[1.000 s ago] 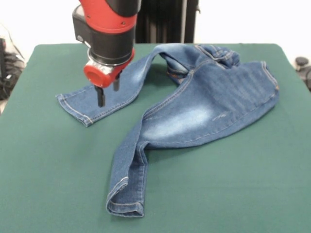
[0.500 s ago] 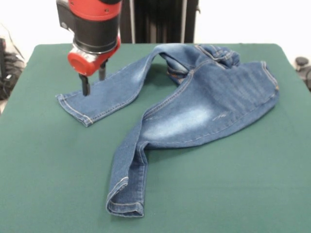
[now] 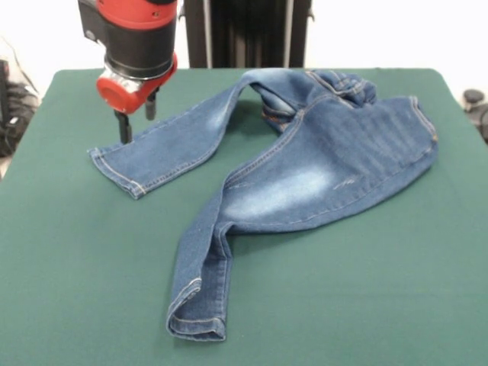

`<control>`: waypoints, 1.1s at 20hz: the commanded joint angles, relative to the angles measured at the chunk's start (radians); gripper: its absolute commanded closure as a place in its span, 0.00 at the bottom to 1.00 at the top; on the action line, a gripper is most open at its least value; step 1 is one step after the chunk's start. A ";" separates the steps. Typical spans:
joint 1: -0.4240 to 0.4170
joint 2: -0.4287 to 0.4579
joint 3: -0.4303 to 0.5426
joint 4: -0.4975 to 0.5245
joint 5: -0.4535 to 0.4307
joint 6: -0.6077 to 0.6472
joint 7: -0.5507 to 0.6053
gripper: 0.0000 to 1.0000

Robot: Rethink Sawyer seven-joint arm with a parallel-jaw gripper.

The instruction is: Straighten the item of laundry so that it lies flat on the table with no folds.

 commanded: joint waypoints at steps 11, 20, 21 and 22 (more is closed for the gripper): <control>-0.054 0.127 0.182 0.161 -0.072 -0.190 -0.003 0.00; -0.085 0.203 0.211 0.138 -0.139 -0.304 0.002 0.00; -0.088 0.209 0.213 0.139 -0.142 -0.318 0.012 0.00; -0.089 0.217 0.214 0.137 -0.148 -0.329 0.020 0.00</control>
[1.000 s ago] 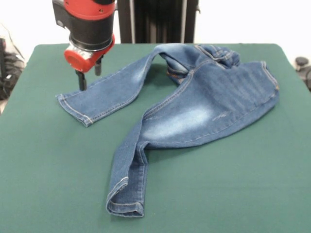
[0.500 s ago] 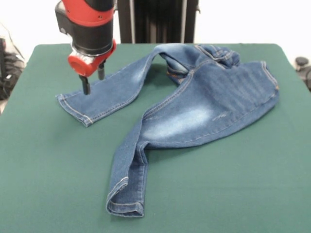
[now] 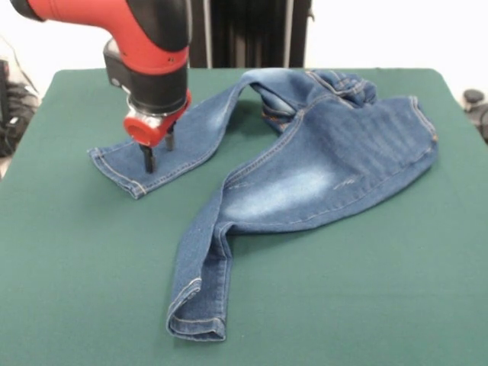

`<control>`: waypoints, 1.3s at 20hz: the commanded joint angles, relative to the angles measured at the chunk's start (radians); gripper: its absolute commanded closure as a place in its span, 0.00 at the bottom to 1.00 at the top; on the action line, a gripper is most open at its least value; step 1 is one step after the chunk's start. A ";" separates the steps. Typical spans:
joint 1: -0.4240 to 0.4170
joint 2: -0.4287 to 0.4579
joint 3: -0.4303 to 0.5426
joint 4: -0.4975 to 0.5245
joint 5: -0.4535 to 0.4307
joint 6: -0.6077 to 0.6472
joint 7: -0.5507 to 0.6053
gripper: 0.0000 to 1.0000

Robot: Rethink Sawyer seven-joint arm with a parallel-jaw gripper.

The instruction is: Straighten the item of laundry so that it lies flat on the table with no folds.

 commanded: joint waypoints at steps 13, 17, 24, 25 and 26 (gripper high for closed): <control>0.032 0.150 0.080 -0.010 -0.157 -0.183 0.064 0.00; 0.021 0.166 0.078 -0.059 -0.214 -0.216 0.033 0.00; -0.036 0.179 0.109 -0.148 -0.291 -0.142 -0.120 0.00; -0.049 0.180 0.115 -0.160 -0.297 -0.134 -0.136 0.00; -0.058 0.180 0.121 -0.176 -0.303 -0.118 -0.155 0.00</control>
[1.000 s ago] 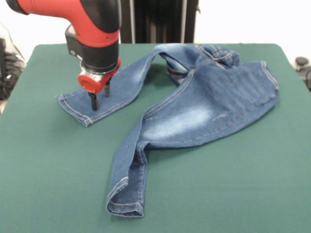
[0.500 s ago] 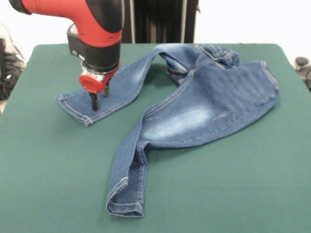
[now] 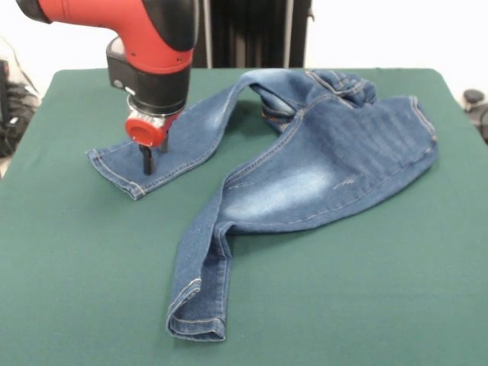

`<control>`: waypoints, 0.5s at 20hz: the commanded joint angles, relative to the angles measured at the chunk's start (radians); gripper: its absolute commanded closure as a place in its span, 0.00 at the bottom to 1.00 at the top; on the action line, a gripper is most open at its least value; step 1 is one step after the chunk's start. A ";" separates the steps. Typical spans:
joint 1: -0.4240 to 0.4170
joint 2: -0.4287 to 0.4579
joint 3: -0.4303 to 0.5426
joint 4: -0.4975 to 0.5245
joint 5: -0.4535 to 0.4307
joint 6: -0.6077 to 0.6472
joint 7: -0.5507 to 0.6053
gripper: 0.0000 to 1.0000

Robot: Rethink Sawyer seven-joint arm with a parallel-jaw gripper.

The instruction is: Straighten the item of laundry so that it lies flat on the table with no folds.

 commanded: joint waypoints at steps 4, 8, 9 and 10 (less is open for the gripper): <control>-0.081 0.191 0.087 -0.237 -0.179 -0.061 -0.131 0.00; -0.111 0.204 0.111 -0.286 -0.188 -0.054 -0.128 0.00; -0.121 0.207 0.123 -0.295 -0.193 -0.050 -0.145 0.00; -0.126 0.210 0.133 -0.304 -0.204 -0.048 -0.165 0.00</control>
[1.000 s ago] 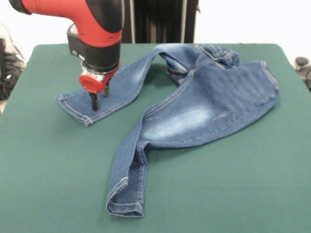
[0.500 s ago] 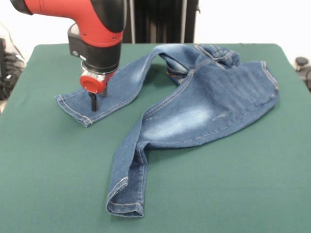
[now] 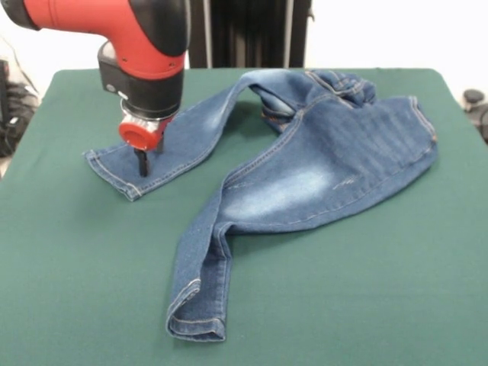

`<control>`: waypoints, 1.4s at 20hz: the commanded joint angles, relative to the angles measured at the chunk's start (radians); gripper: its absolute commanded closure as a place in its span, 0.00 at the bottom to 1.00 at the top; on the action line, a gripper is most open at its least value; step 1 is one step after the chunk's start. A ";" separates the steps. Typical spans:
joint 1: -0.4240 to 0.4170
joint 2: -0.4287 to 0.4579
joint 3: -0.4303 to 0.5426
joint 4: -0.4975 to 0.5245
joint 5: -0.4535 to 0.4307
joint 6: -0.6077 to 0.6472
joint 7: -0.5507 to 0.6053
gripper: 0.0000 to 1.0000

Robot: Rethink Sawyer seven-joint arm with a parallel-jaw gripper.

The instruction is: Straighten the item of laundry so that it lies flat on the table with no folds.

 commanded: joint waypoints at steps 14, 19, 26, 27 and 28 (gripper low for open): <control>-0.117 0.207 0.150 -0.346 -0.305 -0.127 -0.152 0.00; -0.116 0.199 0.167 -0.360 -0.356 -0.141 -0.129 0.00; -0.128 0.180 0.207 -0.357 -0.442 -0.168 -0.156 0.00; -0.131 0.178 0.212 -0.357 -0.450 -0.176 -0.153 0.00; -0.130 0.176 0.213 -0.359 -0.460 -0.185 -0.142 0.00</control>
